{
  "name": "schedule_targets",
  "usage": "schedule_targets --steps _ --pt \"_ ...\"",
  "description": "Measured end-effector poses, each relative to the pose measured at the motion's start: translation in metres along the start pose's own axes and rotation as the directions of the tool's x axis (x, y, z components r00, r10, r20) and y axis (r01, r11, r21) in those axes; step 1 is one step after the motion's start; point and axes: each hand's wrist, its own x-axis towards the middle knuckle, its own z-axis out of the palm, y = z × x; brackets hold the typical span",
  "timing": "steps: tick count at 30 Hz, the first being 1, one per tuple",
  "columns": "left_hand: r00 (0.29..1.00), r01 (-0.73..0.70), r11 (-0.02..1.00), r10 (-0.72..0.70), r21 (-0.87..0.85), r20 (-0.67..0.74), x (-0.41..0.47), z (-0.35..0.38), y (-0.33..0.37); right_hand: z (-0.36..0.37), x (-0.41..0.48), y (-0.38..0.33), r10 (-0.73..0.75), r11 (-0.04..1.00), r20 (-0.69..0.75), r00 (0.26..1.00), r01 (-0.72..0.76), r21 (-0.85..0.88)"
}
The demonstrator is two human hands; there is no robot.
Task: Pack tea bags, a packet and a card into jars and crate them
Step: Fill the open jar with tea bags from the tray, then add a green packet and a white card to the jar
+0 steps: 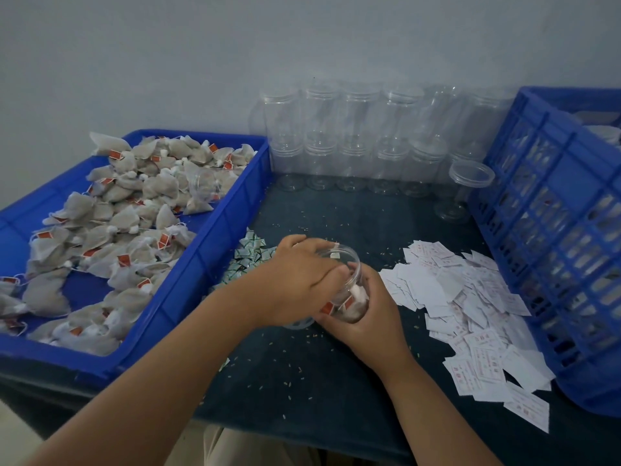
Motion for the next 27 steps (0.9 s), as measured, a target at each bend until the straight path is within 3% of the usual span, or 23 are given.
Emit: schedule_targets --steps 2,4,5,7,8,9,11,13,17,23,27 --pt "1.0 0.009 0.998 -0.01 -0.06 -0.019 0.001 -0.005 -0.002 0.002 -0.001 0.0 -0.014 1.0 0.022 1.0 0.014 -0.006" --pt "0.978 0.056 0.955 -0.111 -0.292 -0.175 0.003 -0.011 -0.007 0.002 -0.001 -0.001 -0.024 1.0 0.009 1.0 0.024 -0.008" --pt "0.932 0.058 0.898 -0.206 -0.437 -0.299 0.004 -0.013 -0.012 0.002 0.0 -0.001 -0.023 1.0 0.0 1.0 0.023 -0.009" --pt "0.781 0.106 0.828 -0.412 -0.55 -0.47 0.006 -0.011 -0.033 0.002 0.0 -0.002 -0.019 1.0 -0.015 1.0 0.019 -0.008" --pt "0.737 0.206 0.826 -0.484 -0.525 -0.473 0.005 -0.009 -0.046 0.002 0.0 -0.001 -0.015 1.0 -0.024 1.0 0.015 -0.003" --pt "0.741 0.345 0.831 -0.526 -0.436 -0.416 0.002 -0.006 -0.061 0.001 0.001 -0.001 -0.009 1.0 -0.034 0.999 0.01 0.005" --pt "0.802 0.574 0.817 -0.574 -0.054 -0.166 -0.006 0.007 -0.088 0.001 0.001 0.001 0.003 1.0 -0.053 0.999 -0.001 0.021" --pt "0.785 0.605 0.767 -0.62 0.212 0.005 -0.013 0.025 -0.102 0.001 0.001 0.002 0.014 0.999 -0.065 0.998 -0.012 0.036" --pt "0.777 0.623 0.775 -0.598 0.105 -0.197 -0.019 0.042 -0.104 0.002 0.002 0.001 0.03 0.999 -0.085 0.996 -0.027 0.041" --pt "0.779 0.571 0.821 -0.551 -0.024 -0.299 -0.018 0.05 -0.111 0.003 0.002 0.004 0.033 0.999 -0.058 0.998 -0.032 0.031" --pt "0.785 0.579 0.812 -0.53 0.075 -0.32 -0.011 0.057 -0.12 0.003 0.002 0.004 0.037 0.999 -0.052 0.998 -0.035 0.03"
